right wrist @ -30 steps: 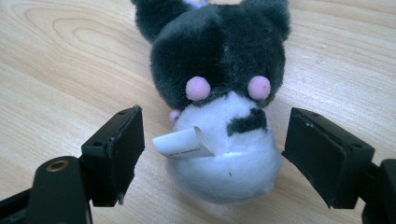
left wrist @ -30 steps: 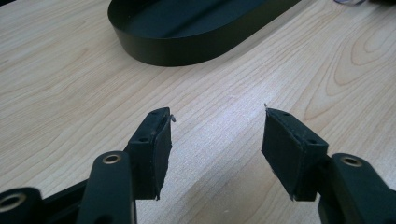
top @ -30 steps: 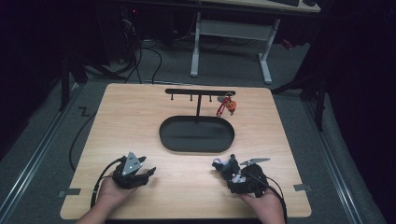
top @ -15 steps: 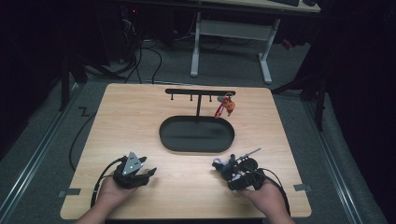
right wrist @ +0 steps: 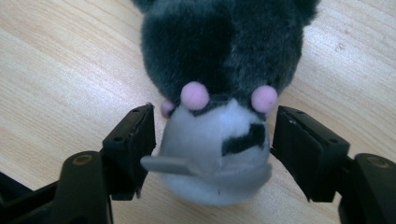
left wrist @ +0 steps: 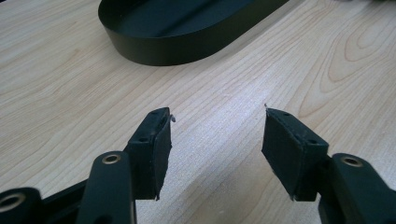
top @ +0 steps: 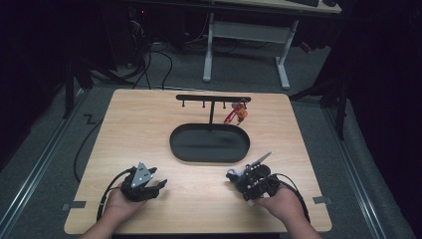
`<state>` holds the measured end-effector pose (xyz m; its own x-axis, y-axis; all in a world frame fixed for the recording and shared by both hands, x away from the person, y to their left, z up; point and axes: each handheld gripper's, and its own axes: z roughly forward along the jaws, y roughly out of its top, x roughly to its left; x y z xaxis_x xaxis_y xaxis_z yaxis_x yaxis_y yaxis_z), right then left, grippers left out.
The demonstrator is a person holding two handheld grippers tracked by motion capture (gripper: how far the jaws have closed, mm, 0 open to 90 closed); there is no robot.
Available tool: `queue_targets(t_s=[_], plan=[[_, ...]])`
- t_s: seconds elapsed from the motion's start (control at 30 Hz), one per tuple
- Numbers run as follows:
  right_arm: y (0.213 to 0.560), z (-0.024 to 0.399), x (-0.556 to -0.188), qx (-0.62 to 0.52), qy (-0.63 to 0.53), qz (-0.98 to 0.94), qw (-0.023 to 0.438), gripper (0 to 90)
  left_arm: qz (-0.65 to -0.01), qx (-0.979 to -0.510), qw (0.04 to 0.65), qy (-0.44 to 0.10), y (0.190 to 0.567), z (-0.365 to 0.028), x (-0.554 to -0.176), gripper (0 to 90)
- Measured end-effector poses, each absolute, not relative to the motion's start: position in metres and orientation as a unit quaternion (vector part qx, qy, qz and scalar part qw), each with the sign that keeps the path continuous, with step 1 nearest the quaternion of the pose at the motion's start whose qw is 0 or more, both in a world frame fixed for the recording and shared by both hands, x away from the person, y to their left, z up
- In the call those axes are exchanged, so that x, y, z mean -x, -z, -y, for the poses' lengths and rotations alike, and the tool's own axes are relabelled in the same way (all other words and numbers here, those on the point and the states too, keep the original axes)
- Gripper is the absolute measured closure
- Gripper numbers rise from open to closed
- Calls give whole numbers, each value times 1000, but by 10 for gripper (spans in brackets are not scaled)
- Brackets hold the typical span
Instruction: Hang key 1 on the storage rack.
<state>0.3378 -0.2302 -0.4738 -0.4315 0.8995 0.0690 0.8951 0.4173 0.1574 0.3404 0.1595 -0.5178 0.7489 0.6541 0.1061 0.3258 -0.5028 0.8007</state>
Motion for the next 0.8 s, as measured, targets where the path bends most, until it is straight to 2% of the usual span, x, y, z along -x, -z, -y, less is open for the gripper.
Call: queue_targets(t_s=[0.13,0.37,0.8], plan=[[477,230,-342,-536,-75,-841,3,340,-290,-843,405,-202,518,-159,-340,424],[479,226,-342,-532,-67,-844,13,459,-290,-843,405,-203,517,-160,-341,424],[454,225,-343,-526,-81,-846,28,475,-281,-848,398,-207,518,-158,-339,419]])
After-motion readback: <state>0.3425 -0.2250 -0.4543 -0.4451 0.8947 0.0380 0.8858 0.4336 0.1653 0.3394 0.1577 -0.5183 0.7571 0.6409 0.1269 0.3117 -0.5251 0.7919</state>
